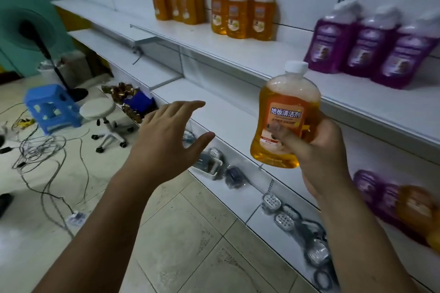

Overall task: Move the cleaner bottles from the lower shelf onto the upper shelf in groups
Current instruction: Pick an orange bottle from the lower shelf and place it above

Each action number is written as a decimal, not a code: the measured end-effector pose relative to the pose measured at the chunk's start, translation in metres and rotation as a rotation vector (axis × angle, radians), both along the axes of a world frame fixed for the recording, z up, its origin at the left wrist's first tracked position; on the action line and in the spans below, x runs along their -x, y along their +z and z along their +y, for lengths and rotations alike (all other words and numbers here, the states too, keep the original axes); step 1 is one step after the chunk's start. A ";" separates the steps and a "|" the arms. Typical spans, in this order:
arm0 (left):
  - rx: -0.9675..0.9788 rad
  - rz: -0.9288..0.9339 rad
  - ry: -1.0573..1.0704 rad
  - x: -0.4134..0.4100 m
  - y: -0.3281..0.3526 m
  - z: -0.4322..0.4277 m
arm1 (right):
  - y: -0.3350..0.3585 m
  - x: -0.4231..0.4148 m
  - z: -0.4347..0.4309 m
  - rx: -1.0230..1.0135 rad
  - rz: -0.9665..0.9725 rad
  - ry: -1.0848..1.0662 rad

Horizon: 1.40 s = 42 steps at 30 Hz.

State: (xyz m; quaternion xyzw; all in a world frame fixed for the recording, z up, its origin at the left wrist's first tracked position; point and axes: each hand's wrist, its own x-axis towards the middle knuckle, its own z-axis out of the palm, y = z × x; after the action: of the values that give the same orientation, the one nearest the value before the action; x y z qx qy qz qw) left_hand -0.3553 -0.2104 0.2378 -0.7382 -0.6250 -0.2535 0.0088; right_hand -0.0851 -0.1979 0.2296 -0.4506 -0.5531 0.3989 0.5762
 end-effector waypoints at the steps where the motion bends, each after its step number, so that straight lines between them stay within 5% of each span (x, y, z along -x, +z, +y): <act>1: -0.003 0.009 0.008 0.013 -0.001 0.007 | -0.001 0.014 0.009 -0.001 -0.010 0.008; 22: -0.054 0.040 0.039 0.107 0.013 0.300 | 0.022 0.135 0.322 -0.036 0.004 -0.039; 35: -0.032 0.023 -0.329 0.107 0.017 0.532 | 0.062 0.123 0.453 -0.141 -0.096 -0.403; 42: 0.034 0.054 -0.519 0.099 0.012 0.586 | 0.090 0.118 0.497 -0.112 -0.215 -0.527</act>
State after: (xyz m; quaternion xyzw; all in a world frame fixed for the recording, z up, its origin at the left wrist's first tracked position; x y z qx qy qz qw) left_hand -0.4541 0.3752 0.2499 -0.8804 -0.4185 -0.2169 -0.0524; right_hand -0.2033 0.2986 0.3200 -0.5858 -0.4960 0.1543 0.6221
